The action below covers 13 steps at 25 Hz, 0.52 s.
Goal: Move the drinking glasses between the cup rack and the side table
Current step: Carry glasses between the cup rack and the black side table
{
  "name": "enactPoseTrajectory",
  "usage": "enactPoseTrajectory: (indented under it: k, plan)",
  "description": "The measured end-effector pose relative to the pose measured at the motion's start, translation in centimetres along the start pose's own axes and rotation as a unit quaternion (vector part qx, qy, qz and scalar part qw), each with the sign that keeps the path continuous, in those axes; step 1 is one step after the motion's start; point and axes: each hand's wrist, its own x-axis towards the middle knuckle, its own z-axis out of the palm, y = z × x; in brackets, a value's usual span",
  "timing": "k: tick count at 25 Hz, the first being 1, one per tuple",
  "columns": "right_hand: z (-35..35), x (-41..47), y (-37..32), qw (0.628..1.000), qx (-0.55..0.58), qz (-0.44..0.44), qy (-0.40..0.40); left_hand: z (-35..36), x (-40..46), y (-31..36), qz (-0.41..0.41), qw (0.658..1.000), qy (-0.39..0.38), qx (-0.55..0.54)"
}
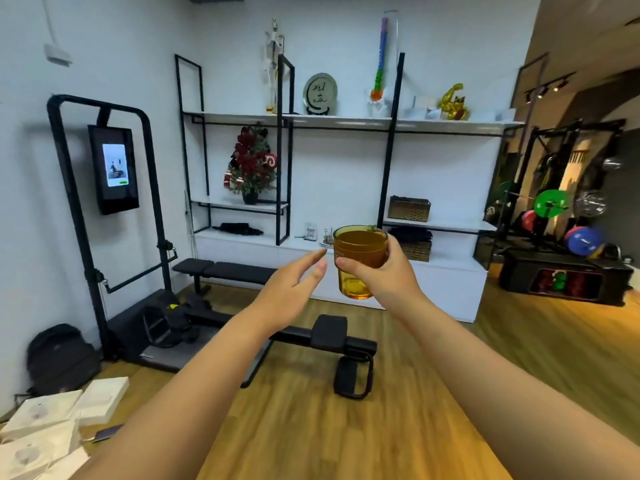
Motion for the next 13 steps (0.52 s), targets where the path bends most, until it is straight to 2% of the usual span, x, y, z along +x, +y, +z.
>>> enactPoseTrajectory:
  k: [7, 13]
  plan:
    - [-12.7, 5.2, 5.8, 1.000, -0.001, 0.006, 0.014, 11.4, 8.8, 2.2, 0.003, 0.999, -0.017, 0.037]
    - [-19.2, 9.1, 10.9, 0.999, 0.024, 0.025, 0.035, 18.4, 14.0, 3.0, 0.000, 0.997, -0.033, 0.072]
